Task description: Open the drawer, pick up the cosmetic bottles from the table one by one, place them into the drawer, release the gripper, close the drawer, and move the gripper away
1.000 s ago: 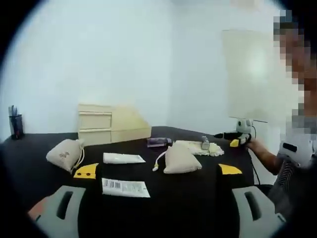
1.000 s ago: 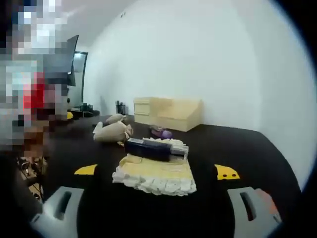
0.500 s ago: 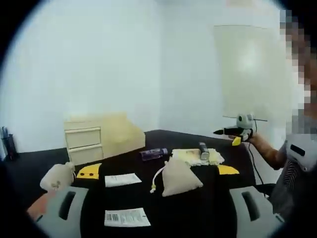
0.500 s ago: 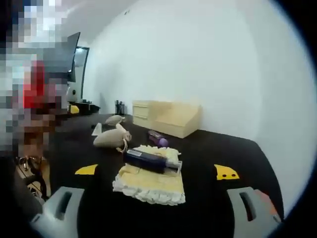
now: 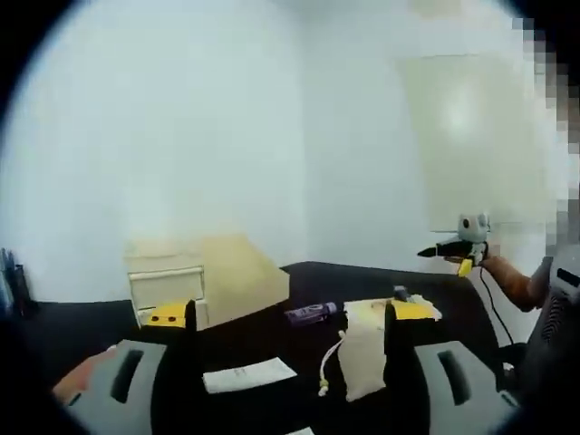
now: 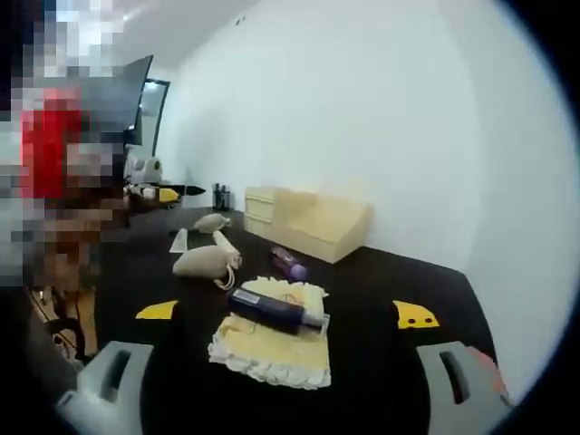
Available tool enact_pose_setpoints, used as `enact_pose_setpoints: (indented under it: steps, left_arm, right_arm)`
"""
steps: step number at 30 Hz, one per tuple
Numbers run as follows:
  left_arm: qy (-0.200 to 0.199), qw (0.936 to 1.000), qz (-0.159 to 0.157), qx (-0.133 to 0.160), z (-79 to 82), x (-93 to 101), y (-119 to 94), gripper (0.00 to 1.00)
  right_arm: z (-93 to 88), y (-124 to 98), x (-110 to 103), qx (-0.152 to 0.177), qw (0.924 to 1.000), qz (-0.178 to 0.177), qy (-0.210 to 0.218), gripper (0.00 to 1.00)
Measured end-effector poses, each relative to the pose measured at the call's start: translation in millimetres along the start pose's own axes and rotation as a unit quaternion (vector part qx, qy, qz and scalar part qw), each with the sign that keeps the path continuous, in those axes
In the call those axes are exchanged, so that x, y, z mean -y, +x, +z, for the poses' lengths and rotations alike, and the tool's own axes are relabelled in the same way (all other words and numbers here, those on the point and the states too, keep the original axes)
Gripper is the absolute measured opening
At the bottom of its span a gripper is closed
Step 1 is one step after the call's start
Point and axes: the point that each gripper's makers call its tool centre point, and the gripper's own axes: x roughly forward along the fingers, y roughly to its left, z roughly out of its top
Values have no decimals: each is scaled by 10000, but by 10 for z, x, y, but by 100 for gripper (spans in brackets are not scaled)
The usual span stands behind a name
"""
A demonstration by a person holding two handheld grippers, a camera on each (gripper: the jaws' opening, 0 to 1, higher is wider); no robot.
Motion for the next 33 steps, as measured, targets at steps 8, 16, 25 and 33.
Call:
enact_pose_setpoints:
  steps: [8, 16, 25, 33]
  left_arm:
    - [-73, 9999, 27, 131, 68, -148, 186, 82]
    - [-377, 9990, 81, 207, -41, -294, 233, 79]
    - [-415, 9986, 138, 314, -169, -326, 226, 78]
    - [-446, 9982, 138, 377, -180, -377, 122, 77]
  right_arm:
    - [167, 73, 11, 5, 9998, 64, -191, 85]
    - [231, 253, -65, -104, 9991, 319, -267, 76]
    - [305, 654, -276, -191, 9951, 933, -274, 55]
    - [366, 1052, -493, -277, 9881, 1446, -437, 48]
